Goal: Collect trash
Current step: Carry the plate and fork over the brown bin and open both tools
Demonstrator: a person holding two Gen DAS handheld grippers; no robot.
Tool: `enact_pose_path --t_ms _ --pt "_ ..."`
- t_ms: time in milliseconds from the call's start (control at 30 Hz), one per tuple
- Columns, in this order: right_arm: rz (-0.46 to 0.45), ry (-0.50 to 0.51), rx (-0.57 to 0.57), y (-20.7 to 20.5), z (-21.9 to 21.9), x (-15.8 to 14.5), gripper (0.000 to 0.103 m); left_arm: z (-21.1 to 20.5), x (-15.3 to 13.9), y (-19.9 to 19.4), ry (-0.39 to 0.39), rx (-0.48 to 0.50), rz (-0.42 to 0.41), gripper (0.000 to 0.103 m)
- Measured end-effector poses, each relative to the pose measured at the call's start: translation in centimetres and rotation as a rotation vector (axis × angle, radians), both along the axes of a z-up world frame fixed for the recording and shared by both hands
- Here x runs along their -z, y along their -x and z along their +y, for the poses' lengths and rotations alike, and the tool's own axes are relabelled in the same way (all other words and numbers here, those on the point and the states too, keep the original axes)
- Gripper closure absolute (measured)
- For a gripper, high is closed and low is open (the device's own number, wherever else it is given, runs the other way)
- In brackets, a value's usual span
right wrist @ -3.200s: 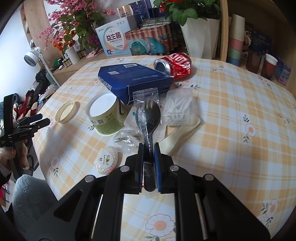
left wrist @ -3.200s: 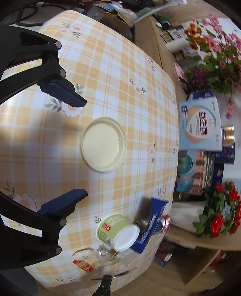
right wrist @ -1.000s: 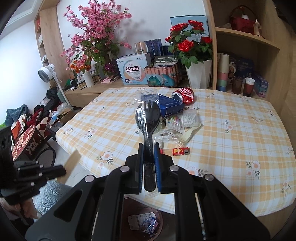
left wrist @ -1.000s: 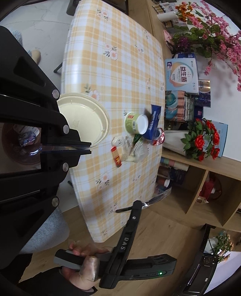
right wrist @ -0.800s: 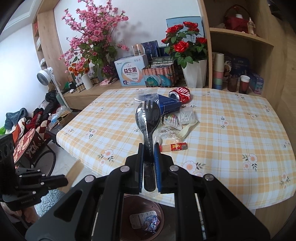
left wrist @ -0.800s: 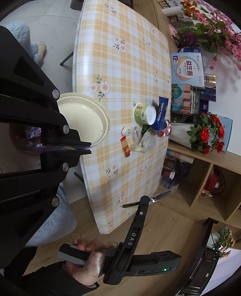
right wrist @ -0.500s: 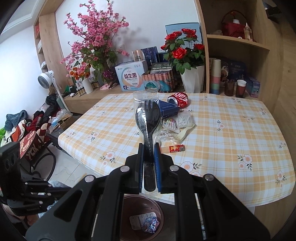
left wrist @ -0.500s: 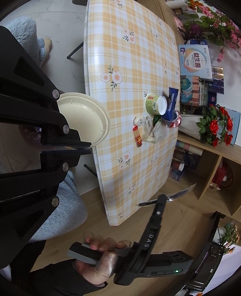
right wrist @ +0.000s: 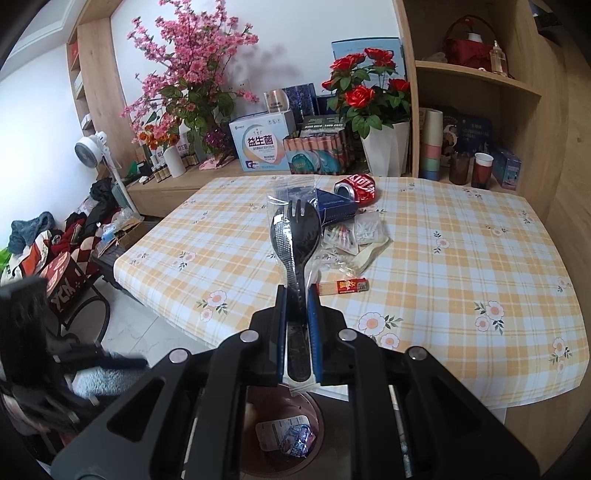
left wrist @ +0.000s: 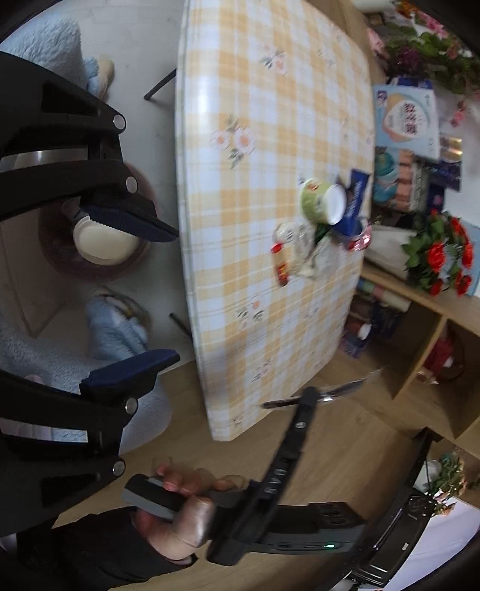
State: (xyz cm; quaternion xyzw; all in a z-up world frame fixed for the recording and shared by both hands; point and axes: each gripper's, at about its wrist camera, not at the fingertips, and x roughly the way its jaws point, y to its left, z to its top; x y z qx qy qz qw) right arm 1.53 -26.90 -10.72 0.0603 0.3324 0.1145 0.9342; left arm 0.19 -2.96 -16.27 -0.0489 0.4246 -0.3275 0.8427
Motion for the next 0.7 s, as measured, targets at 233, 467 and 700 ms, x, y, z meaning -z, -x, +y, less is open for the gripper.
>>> enact_pose_path --t_ms 233,467,700 --pt "0.031 0.021 -0.058 0.3 2.1 1.1 0.089 3.9 -3.6 -0.9 -0.119 -0.259 -0.187 0.007" --pt "0.101 0.049 -0.125 0.8 5.1 3.5 0.089 8.0 -5.2 -0.8 -0.173 -0.415 -0.272 0.006" --pt "0.167 0.071 -0.178 1.3 7.5 5.4 0.089 10.9 -4.6 -0.3 -0.167 -0.481 -0.248 0.006"
